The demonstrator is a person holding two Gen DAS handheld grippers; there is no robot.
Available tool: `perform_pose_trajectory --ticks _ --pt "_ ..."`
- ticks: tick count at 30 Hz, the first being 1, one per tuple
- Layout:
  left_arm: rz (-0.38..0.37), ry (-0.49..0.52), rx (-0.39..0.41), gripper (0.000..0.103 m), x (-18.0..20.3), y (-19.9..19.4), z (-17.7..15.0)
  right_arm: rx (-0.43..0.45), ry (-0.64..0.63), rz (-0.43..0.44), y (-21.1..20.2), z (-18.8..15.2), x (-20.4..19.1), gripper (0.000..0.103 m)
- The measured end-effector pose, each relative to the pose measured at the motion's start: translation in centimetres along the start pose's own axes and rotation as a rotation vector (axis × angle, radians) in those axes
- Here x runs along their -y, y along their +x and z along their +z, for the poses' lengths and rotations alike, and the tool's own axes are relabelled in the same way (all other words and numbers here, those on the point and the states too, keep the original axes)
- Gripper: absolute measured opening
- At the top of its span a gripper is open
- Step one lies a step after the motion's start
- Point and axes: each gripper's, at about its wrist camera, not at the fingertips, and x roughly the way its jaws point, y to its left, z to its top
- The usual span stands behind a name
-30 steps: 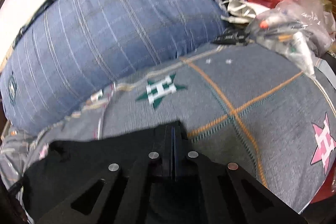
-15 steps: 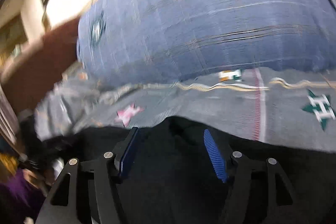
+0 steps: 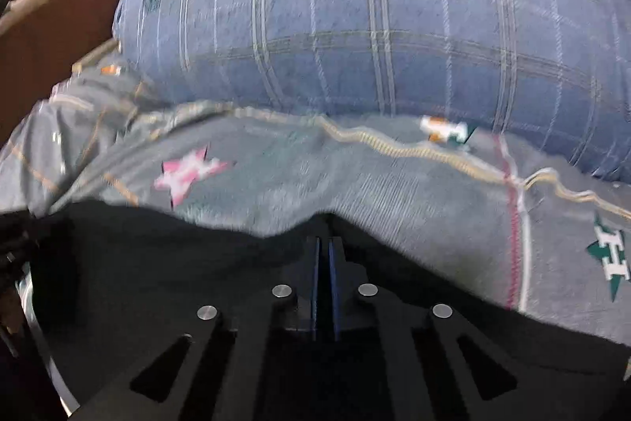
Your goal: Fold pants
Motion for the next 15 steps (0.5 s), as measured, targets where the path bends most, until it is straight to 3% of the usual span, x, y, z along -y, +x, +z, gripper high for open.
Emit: perform_pose_trajectory --ticks 7,9,11,15 --pt "0.082 -0.019 0.015 0.005 -0.8 1.1 0.8 0.013 0.087 -0.029 2.3 1.5 0.9 0.001" --pt "0.138 0.018 0.004 0.005 -0.7 1.6 0.5 -0.028 0.109 -0.039 4.1 1.8 1.1 0.000" --pt "0.129 0.005 -0.028 0.005 -1.1 2.1 -0.1 -0.073 0.136 -0.032 5.3 1.8 1.5 0.000" --pt "0.104 -0.012 0.000 0.005 -1.5 0.6 -0.3 -0.058 0.244 0.031 2.3 1.5 3.2 0.014"
